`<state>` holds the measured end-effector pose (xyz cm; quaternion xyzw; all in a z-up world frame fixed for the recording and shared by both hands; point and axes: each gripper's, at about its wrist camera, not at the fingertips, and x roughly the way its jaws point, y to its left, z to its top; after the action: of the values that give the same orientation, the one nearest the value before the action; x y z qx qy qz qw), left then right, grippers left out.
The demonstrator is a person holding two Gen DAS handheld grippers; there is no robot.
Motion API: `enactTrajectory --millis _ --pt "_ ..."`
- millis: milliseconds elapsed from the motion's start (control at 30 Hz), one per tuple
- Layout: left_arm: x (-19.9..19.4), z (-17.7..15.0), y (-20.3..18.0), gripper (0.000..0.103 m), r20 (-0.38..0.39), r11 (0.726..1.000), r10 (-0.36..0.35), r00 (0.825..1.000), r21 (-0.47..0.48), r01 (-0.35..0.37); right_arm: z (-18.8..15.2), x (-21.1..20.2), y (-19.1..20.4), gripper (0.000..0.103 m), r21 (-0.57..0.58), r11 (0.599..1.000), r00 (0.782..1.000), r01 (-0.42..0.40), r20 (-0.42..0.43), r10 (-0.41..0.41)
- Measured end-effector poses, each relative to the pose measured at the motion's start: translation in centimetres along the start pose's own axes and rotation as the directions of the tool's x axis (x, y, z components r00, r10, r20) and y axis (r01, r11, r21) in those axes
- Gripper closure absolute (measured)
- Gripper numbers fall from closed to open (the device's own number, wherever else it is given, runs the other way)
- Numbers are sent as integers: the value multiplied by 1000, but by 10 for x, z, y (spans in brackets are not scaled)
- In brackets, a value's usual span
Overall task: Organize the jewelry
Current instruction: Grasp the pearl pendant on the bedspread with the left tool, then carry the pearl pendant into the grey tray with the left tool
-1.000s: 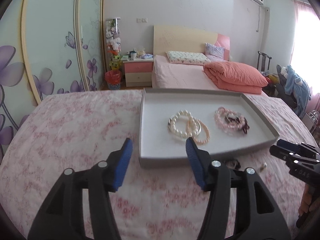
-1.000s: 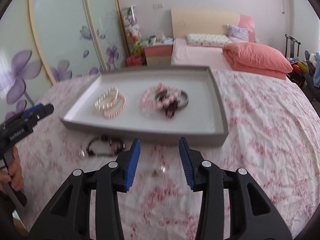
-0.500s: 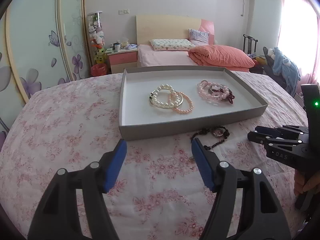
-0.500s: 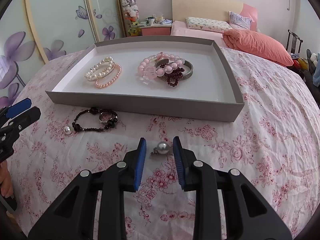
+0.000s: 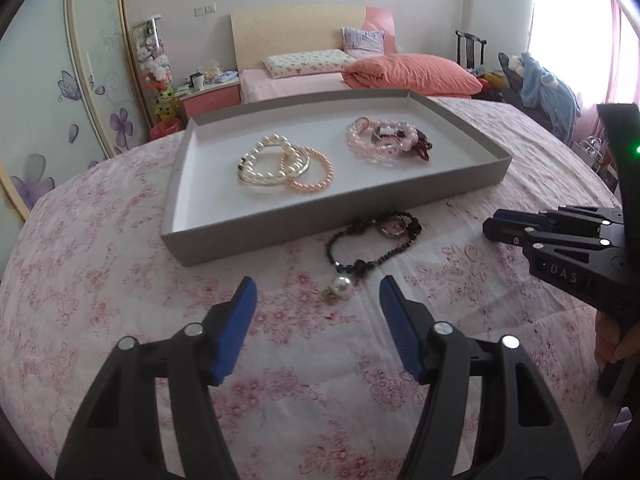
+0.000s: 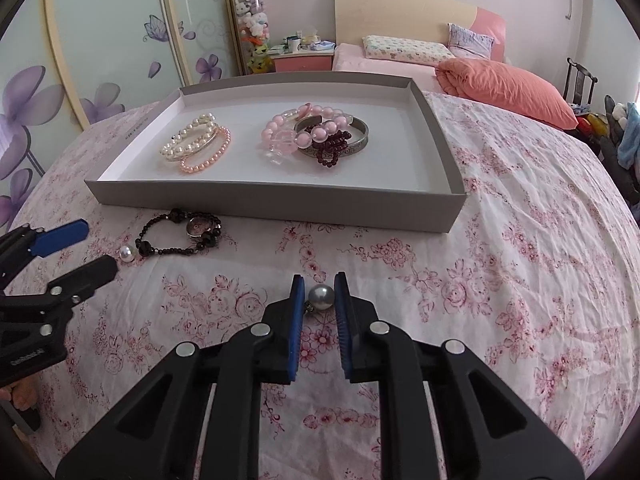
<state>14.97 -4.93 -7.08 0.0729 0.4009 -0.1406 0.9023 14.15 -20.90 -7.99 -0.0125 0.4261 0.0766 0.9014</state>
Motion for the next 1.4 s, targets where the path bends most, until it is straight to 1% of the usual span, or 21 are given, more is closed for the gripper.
enactTrajectory --millis 33,100,167,433,467,500,567,700,933,1033,1400 --pt "4 1 -1 49 -14 1000 -5 1000 0 5 0 0 0 87 1 1000 1000 -1 0 1" --pt "13 2 -2 59 -43 1000 -8 999 -6 8 0 0 -1 87 3 1000 1000 -3 0 3" --pt "19 3 -2 66 -61 1000 -11 998 -12 10 0 0 -2 87 5 1000 1000 -6 0 6" --pt "23 8 -9 70 -60 1000 -9 998 4 10 0 0 -1 87 5 1000 1000 -6 -1 6" --pt "24 8 -10 73 -60 1000 -10 998 3 10 0 0 -2 87 5 1000 1000 -6 -1 6" --pt "24 8 -10 80 -59 1000 -10 998 2 11 0 0 -2 87 5 1000 1000 -6 -1 6" --pt "25 9 -10 86 -59 1000 -5 998 1 5 1 0 -2 87 5 1000 1000 -7 -1 7" --pt "23 6 -5 87 -62 1000 16 998 -13 -17 1 0 -1 87 2 1000 1000 -7 -1 7" --pt "13 -4 19 86 -64 997 42 997 -63 -47 1 0 10 87 -26 999 999 -33 -4 33" --pt "12 -5 24 86 -62 995 40 997 -87 -45 2 0 9 87 -17 999 999 -41 -5 41" --pt "13 -6 23 86 -61 995 31 998 -98 -37 1 0 8 86 -14 999 999 -44 -5 44"
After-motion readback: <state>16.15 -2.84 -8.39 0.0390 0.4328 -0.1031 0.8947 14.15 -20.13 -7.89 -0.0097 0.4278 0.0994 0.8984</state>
